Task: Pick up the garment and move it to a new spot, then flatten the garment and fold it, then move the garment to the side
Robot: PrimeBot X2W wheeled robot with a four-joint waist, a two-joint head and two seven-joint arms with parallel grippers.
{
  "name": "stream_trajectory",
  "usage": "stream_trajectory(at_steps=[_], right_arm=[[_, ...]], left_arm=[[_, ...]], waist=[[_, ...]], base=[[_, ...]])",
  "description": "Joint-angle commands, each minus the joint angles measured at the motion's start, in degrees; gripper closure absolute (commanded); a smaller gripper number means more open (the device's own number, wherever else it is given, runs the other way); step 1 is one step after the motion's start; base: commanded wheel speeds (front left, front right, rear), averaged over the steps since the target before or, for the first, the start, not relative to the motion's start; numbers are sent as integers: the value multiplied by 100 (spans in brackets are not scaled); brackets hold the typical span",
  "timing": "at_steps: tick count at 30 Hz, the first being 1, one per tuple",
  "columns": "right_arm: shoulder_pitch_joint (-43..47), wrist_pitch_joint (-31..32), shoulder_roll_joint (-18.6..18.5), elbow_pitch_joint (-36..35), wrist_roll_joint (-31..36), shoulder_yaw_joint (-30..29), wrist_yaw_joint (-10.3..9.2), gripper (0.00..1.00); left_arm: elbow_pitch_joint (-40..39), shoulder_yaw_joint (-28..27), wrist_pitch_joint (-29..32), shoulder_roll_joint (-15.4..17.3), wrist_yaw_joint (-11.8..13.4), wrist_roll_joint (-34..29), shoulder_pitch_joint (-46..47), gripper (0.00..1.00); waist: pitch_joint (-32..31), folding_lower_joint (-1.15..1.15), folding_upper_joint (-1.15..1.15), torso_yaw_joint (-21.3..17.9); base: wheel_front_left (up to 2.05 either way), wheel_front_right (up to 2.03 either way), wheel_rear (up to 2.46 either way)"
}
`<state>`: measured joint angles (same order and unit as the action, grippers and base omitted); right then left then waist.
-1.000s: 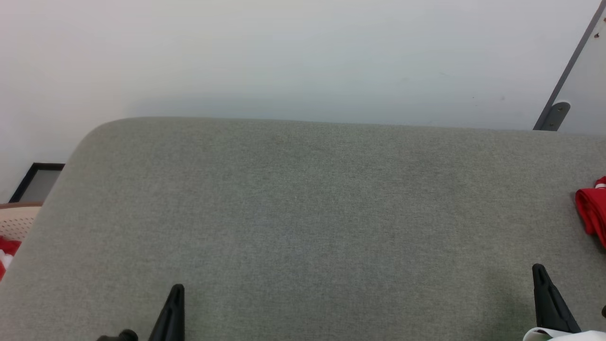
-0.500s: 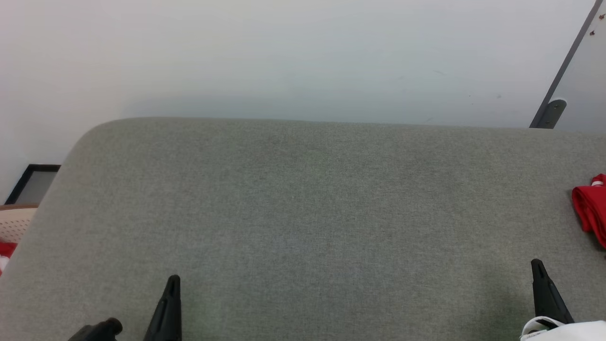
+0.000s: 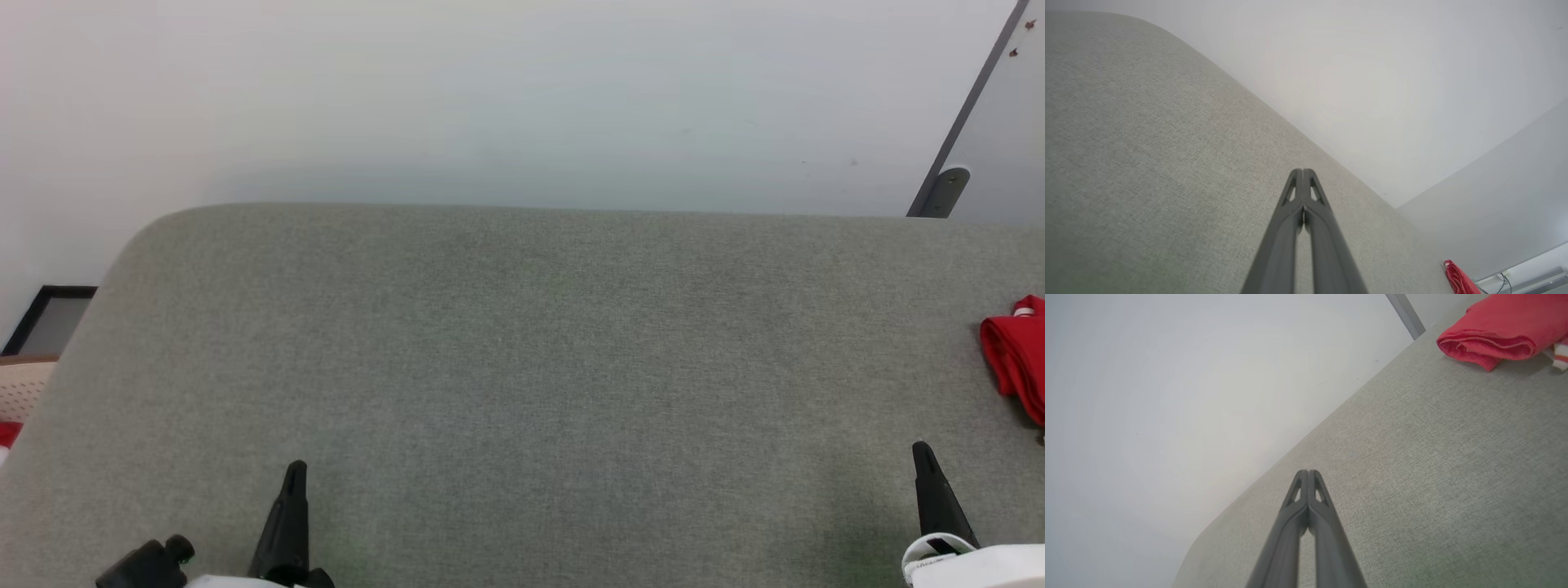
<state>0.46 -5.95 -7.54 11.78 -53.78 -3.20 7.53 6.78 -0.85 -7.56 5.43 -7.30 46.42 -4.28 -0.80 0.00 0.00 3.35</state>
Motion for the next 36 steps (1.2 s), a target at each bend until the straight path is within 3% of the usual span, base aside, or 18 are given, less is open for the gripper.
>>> stream_trajectory(at_steps=[1,36], right_arm=[[-174,46,-8,-52,-156,-36,-2,100],[-432,649,230,83,-2001,-191,-5,100]], left_arm=[[-37,-27,24,39,-13,177,141,100],[330,-163,603,-11,-21,2486,596,100]], waist=[[2,0,0,-4],[40,0,0,-137]], base=[[0,0,0],[0,0,0]])
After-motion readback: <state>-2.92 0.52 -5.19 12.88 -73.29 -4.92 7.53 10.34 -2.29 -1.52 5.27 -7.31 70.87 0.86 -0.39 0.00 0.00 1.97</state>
